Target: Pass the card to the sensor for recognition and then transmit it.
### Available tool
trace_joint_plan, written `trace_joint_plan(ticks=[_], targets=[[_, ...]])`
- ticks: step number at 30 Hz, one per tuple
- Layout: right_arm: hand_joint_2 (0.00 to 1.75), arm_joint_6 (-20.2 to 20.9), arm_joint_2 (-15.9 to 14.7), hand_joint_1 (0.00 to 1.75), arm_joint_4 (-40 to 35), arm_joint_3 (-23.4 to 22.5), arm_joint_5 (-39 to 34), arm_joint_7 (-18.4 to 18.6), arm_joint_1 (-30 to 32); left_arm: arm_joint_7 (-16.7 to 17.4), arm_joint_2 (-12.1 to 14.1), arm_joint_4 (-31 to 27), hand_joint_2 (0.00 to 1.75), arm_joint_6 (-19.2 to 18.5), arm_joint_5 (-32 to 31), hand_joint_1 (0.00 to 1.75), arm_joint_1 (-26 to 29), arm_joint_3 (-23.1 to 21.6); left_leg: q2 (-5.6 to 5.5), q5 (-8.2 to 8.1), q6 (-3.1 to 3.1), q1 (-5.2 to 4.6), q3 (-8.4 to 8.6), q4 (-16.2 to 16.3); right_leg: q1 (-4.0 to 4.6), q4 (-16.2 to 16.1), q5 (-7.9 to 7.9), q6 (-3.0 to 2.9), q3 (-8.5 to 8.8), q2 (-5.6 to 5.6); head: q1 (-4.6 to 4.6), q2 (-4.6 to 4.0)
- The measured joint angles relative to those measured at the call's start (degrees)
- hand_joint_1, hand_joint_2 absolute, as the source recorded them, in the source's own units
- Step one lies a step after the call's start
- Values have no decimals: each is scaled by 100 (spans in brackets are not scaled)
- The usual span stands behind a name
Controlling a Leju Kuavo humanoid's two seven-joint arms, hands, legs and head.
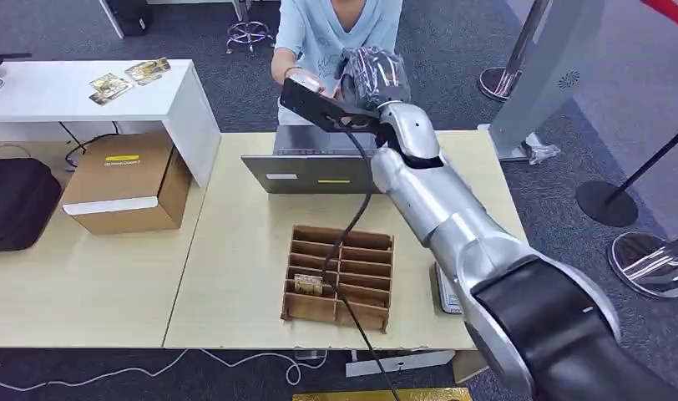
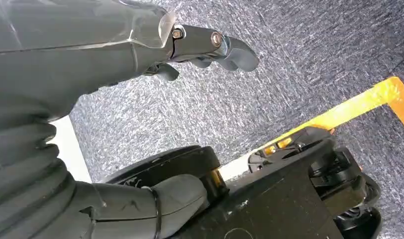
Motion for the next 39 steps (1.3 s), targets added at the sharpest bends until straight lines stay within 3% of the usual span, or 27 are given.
trace_joint_plan(ticks=[1,2,10,11,12,20,27,29,33,39], targets=[[175,6,0,164,30,-17,13,13,0,0,-4,0,175,4,0,0,0,11,0,0,0,0,0,0,0,0,0,0,0,0,0,0],[175,33,0,134,59,-28,35,42,-1,0,-7,0,175,18,-4,0,0,24,1,0,0,0,0,0,0,0,0,0,-1,1,-2,0],[175,269,0,134,243,-68,92,66,-11,31,-17,0,175,35,-7,0,-1,85,1,0,0,1,0,0,1,1,0,0,-1,2,0,0],[175,269,0,5,258,-68,92,66,-11,33,-20,0,175,35,-7,0,-1,87,2,0,0,1,0,0,1,1,0,0,-1,2,-2,0],[175,269,0,0,273,-68,92,66,-11,33,-20,0,175,35,-7,0,-1,87,2,0,0,1,0,0,1,1,0,0,-1,2,0,0],[175,315,0,0,308,-72,90,66,-13,63,-24,0,175,31,-15,0,-4,87,2,0,0,1,0,0,0,1,0,0,-1,2,0,0],[175,-173,-11,0,321,-291,26,-151,-4,81,-26,0,175,39,-37,0,-5,107,2,0,0,1,0,0,1,0,0,0,-4,2,0,0],[175,-648,-35,0,282,-396,-94,-352,34,81,-28,0,175,39,-55,0,-5,127,2,0,0,1,0,0,1,0,0,0,-4,1,0,0],[175,-1813,-160,0,32,-798,-746,-1151,181,142,-35,0,175,37,-142,0,-17,160,1,0,0,0,0,1,0,-1,0,0,-3,0,-2,0],[175,-2197,-560,0,-387,-1364,-1644,-1972,441,173,-35,0,175,39,-278,0,-28,175,0,0,0,-2,0,4,-1,-3,3,2,-3,0,0,0]])
